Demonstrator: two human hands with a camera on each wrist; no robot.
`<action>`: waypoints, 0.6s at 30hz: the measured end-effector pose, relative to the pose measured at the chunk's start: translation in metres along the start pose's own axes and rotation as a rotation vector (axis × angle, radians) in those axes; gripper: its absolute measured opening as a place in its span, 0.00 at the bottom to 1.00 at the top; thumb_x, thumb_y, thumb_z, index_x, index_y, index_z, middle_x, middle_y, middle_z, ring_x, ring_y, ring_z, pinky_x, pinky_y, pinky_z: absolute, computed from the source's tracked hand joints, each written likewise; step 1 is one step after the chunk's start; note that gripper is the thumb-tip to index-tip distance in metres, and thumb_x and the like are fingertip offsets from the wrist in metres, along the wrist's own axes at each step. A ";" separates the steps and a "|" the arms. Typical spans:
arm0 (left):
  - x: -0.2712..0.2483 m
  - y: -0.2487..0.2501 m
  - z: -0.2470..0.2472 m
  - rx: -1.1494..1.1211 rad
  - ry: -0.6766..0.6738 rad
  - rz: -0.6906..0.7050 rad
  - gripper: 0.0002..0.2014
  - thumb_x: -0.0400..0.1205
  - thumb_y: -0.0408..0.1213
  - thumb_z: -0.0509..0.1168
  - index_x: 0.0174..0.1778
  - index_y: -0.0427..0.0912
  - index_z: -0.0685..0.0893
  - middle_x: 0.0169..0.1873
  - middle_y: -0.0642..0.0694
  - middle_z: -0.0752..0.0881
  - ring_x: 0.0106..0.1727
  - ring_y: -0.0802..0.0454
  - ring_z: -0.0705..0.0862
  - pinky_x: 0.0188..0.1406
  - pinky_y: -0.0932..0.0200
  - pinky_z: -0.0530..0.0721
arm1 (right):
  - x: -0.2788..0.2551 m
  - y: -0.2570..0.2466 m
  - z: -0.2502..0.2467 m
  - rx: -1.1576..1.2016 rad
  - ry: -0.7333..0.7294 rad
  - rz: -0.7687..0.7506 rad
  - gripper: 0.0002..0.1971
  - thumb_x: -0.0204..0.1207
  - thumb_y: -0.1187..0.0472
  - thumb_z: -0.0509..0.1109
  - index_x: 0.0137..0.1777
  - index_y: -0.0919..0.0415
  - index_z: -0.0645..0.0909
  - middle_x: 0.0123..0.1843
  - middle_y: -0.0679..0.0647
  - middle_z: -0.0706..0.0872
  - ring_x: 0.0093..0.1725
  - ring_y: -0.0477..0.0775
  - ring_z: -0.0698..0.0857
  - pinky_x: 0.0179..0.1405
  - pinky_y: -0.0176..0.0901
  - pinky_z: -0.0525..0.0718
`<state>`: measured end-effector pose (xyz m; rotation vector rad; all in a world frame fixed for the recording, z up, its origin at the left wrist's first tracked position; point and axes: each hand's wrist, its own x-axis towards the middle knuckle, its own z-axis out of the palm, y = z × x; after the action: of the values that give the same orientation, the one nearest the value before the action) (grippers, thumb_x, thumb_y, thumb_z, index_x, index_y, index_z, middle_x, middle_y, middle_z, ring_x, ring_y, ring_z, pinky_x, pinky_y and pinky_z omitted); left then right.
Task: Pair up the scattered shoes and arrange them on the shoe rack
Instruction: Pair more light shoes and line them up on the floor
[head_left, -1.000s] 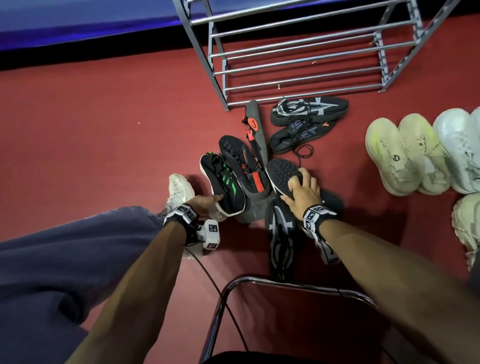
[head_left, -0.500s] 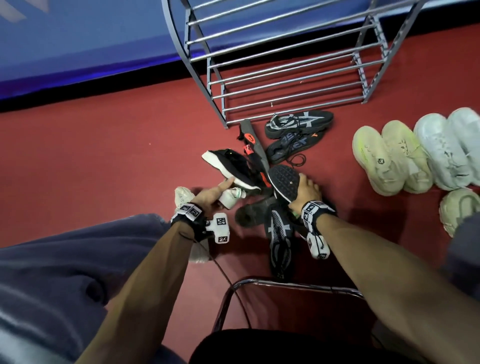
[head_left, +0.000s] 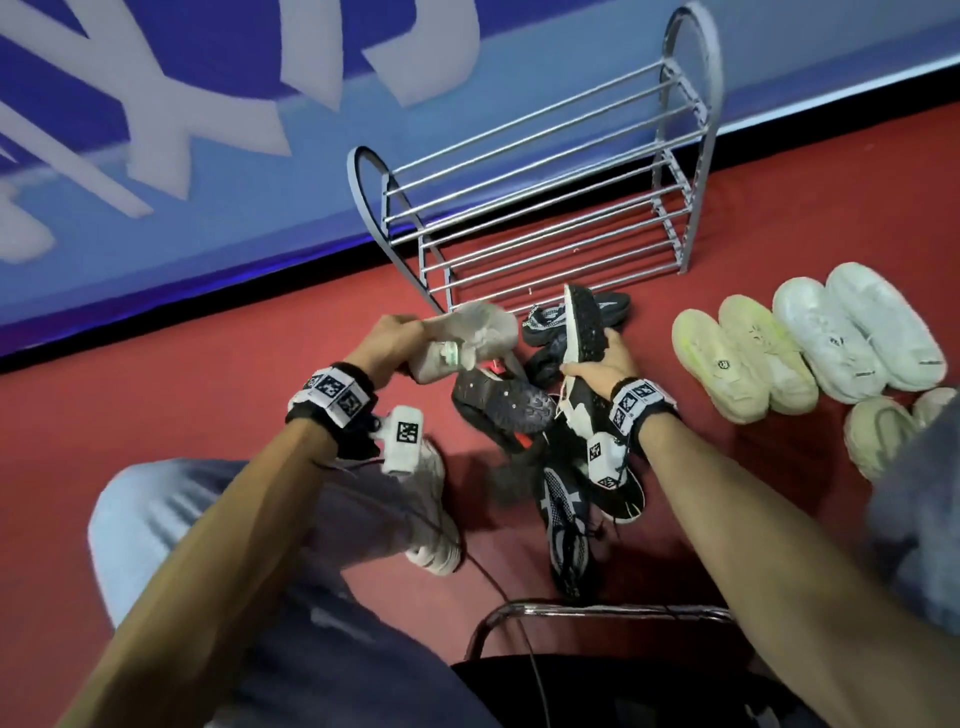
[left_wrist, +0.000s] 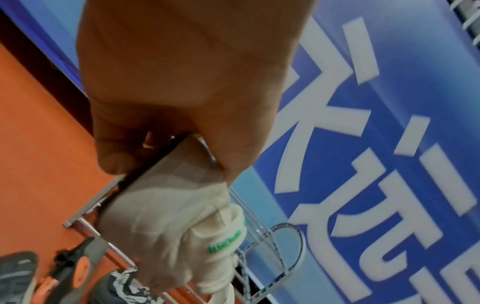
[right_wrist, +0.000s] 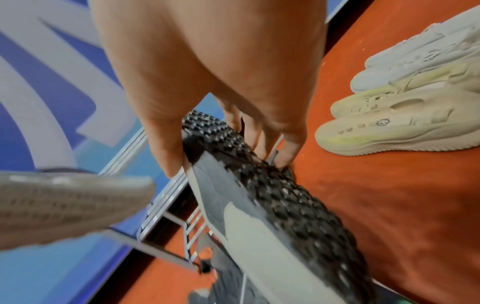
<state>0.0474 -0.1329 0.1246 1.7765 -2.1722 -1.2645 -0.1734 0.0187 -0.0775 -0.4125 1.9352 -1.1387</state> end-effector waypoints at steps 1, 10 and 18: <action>-0.003 0.004 -0.005 -0.080 -0.032 0.020 0.04 0.81 0.38 0.72 0.42 0.42 0.87 0.33 0.49 0.87 0.30 0.53 0.83 0.28 0.64 0.82 | -0.005 -0.013 -0.008 0.061 -0.004 -0.028 0.42 0.56 0.53 0.86 0.71 0.49 0.73 0.56 0.47 0.88 0.55 0.51 0.88 0.64 0.50 0.85; 0.004 0.015 0.051 -0.508 -0.389 0.016 0.13 0.88 0.28 0.62 0.61 0.50 0.84 0.45 0.50 0.92 0.42 0.51 0.91 0.48 0.49 0.90 | -0.015 -0.062 -0.077 0.820 -0.008 0.114 0.34 0.73 0.26 0.64 0.71 0.49 0.76 0.63 0.53 0.88 0.59 0.58 0.88 0.56 0.58 0.87; 0.048 -0.021 0.104 -0.621 -0.317 -0.121 0.15 0.92 0.40 0.59 0.70 0.37 0.82 0.56 0.39 0.90 0.46 0.50 0.91 0.40 0.54 0.93 | 0.021 -0.025 -0.080 1.008 0.018 0.086 0.38 0.73 0.28 0.68 0.75 0.54 0.78 0.69 0.55 0.86 0.69 0.58 0.85 0.73 0.57 0.78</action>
<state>-0.0061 -0.1170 0.0228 1.5314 -1.5255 -2.0783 -0.2522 0.0375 -0.0474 0.2288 1.1483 -1.8577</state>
